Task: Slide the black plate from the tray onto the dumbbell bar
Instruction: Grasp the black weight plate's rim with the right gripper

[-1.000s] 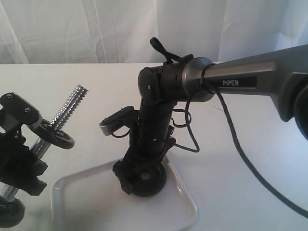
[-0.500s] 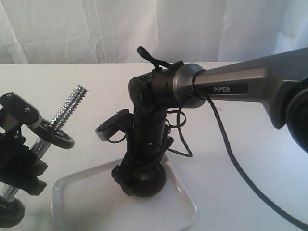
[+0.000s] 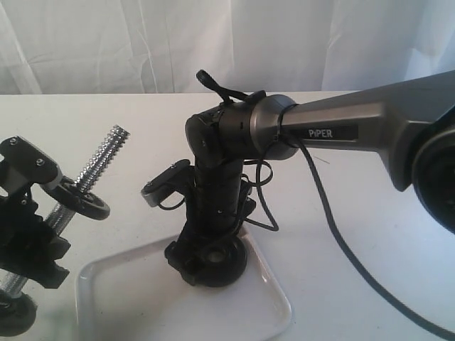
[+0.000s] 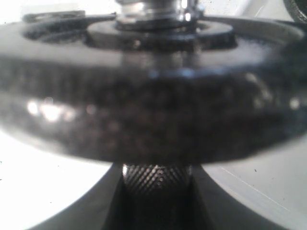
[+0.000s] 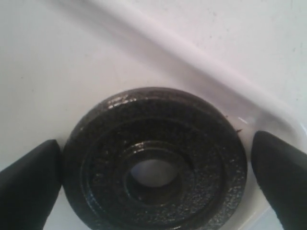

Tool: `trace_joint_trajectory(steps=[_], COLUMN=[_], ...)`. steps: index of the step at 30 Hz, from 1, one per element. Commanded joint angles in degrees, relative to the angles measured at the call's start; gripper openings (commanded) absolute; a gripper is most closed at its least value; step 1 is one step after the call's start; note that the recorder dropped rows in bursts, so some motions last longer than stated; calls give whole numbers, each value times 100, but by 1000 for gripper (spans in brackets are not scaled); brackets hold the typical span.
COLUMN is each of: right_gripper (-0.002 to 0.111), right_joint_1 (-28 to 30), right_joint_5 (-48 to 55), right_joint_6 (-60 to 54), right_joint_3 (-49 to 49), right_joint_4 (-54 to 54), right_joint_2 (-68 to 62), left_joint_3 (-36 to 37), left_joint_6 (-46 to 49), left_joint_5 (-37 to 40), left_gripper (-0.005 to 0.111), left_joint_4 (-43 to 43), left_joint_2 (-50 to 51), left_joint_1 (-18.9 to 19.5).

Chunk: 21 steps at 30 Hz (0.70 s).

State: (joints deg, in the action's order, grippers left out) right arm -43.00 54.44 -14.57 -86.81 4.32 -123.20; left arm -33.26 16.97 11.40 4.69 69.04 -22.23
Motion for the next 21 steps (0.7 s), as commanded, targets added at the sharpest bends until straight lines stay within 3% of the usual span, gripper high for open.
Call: trace_joint_trajectory(steps=[1, 15, 18, 21], right_gripper=[103, 94, 84, 59], right_joint_1=[5, 5, 5, 5], right_joint_5=[140, 167, 167, 167], right_joint_6=[52, 90, 90, 90], right_joint_3=[94, 94, 94, 94], right_joint_4=[-14, -14, -24, -24], right_joint_2=[-234, -234, -234, -234], left_joint_3=[-215, -215, -215, -215], left_joint_6=[-72, -72, -72, -72], left_joint_5=[-834, -834, -834, -860], left_gripper=[0, 0, 0, 0], left_joint_4=[122, 122, 122, 122], left_joint_2=[-242, -242, -242, -242], left_joint_1=[-14, -14, -14, -14])
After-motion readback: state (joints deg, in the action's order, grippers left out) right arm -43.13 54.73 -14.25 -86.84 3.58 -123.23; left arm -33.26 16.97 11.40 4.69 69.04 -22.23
